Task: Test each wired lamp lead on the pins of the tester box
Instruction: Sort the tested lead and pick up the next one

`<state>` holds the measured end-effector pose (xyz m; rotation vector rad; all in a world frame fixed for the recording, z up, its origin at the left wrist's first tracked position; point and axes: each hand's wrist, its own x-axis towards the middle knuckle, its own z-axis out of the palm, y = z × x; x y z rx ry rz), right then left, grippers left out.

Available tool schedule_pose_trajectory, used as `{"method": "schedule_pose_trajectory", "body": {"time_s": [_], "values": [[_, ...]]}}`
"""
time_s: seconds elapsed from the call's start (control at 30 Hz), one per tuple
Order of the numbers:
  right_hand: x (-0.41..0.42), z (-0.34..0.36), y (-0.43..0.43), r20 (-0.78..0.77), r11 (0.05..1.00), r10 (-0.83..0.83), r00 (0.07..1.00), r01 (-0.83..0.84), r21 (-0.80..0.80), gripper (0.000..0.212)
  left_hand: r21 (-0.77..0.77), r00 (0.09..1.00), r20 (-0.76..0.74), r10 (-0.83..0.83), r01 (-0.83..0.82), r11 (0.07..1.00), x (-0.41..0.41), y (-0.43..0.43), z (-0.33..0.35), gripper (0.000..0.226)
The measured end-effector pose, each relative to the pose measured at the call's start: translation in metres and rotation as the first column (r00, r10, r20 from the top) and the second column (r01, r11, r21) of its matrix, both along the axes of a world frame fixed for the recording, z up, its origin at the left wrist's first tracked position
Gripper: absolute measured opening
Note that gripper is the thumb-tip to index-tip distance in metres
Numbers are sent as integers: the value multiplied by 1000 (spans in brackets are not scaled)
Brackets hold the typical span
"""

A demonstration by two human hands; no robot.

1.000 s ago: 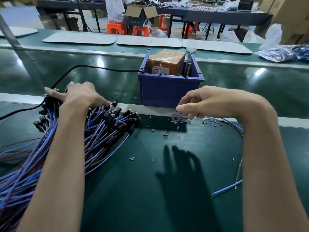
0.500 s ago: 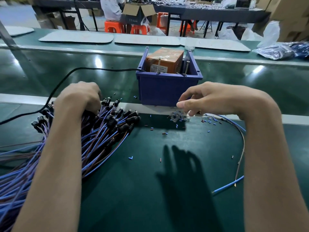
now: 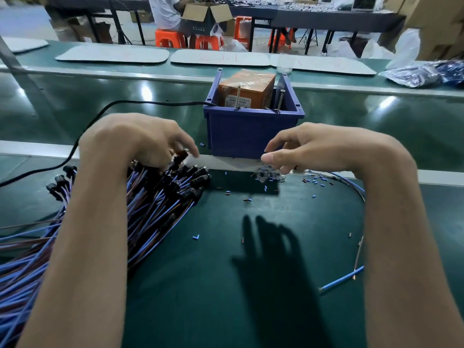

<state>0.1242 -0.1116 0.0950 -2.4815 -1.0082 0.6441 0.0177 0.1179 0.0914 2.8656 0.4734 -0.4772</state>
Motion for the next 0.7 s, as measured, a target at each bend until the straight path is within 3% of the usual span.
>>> {"method": "schedule_pose_trajectory", "body": {"time_s": [0.13, 0.3, 0.43, 0.5, 0.6, 0.7], "values": [[-3, 0, 4, 27, 1000, 25, 999, -25, -19, 30, -98, 996, 84, -16, 24, 995, 0, -6, 7, 80], [-7, -1, 11, 71, 998, 65, 995, -65, -3, 29, -110, 967, 242, -74, 104, 989, 8, -21, 4, 77], [-15, -3, 21, 35, 991, 119, 992, -121, 61, 28, -291, 910, 411, -56, 189, 938, 15, -28, 3, 70], [-19, -4, 27, 25, 988, 145, 989, -146, 58, 29, -311, 892, 446, -71, 228, 923, 19, -31, 0, 67], [-23, -7, 33, 22, 977, 176, 984, -177, 117, 31, -298, 817, 573, -56, 272, 915, 26, -39, 0, 66], [-24, -7, 38, -29, 951, 188, 982, -175, 255, 24, -397, 711, 702, 32, 354, 847, 32, -57, 5, 63]]}}
